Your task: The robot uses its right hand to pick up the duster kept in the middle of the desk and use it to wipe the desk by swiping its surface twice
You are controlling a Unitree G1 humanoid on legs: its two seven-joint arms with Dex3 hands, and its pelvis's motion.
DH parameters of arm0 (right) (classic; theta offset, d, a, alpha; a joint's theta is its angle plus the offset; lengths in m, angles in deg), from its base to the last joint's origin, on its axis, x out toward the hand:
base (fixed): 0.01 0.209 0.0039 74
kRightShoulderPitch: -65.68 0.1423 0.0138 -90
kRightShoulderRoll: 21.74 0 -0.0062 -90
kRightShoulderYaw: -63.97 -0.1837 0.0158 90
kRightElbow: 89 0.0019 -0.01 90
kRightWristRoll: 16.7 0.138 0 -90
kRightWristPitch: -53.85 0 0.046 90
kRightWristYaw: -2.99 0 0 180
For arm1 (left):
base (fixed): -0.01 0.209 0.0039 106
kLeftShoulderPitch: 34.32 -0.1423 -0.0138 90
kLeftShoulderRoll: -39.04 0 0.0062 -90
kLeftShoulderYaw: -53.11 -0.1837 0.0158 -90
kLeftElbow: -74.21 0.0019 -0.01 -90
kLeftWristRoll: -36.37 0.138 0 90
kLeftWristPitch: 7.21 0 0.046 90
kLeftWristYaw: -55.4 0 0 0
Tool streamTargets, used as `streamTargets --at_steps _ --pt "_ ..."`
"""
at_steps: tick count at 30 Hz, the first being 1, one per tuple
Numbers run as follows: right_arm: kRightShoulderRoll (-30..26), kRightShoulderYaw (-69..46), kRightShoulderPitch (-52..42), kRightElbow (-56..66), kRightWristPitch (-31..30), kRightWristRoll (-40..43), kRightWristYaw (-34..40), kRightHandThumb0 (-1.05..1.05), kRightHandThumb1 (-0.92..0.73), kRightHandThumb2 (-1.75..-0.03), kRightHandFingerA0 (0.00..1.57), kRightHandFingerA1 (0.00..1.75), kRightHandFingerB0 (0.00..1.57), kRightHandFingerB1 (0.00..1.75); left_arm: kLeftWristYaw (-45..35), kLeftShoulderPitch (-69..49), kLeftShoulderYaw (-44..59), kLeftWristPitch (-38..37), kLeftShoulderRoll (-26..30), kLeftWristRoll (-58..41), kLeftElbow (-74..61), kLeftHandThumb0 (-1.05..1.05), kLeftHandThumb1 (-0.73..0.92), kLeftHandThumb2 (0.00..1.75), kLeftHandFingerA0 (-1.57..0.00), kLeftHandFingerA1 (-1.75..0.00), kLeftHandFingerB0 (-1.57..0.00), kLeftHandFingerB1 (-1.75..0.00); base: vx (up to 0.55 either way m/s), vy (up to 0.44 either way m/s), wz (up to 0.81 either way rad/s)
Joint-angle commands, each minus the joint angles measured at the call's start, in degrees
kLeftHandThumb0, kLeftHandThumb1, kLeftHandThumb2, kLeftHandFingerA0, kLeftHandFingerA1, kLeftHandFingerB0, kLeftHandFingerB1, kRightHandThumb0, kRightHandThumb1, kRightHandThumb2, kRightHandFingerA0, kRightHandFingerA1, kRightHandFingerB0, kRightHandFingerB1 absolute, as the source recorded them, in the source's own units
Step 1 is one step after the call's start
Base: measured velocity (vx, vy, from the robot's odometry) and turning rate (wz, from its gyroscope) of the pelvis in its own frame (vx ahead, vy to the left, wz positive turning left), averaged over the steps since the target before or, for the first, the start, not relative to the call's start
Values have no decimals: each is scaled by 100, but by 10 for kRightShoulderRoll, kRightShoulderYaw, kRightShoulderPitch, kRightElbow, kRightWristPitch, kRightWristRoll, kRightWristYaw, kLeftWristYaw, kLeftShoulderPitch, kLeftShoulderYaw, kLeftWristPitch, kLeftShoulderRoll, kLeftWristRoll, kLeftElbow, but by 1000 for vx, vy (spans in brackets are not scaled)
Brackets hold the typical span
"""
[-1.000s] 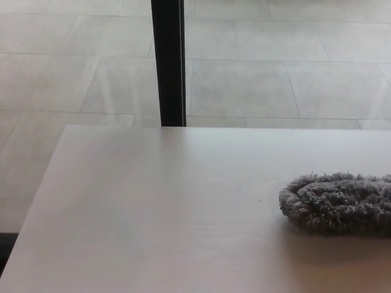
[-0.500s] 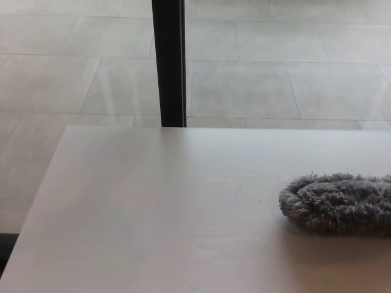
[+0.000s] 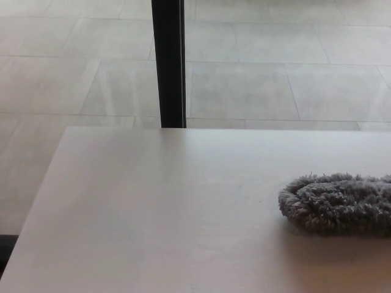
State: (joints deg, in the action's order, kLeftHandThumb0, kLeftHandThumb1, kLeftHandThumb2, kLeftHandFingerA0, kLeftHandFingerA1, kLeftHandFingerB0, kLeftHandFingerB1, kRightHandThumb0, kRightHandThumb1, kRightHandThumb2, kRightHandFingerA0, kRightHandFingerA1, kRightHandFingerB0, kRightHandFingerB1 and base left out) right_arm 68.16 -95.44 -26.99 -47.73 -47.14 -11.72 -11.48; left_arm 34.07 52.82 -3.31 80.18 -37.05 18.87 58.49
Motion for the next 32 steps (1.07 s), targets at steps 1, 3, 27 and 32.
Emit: streamTargets --at_steps 1,3,27,32 --pt "-1 74 -31 -7 66 28 15 -42 -68 -60 52 87 28 55 71 3 11 42 0 -14 0 -46 62 107 -44 -70 -24 -57 0 0 0" --pt "-4 98 -36 -11 78 33 23 -43 -67 -60 57 90 29 57 67 2 10 44 -1 -12 -3 -55 84 65 -40 -67 -33 -50 0 0 0" --pt "-15 212 -75 22 97 115 41 -40 -49 -95 61 83 8 53 71 4 15 59 4 -21 -7 -54 85 65 -40 -67 -35 -51 0 0 0" --pt "-32 241 -74 -8 117 106 39 -50 -68 -60 52 85 18 51 74 -3 6 55 5 -14 -10 -54 86 65 -41 -66 -34 -49 0 0 0"
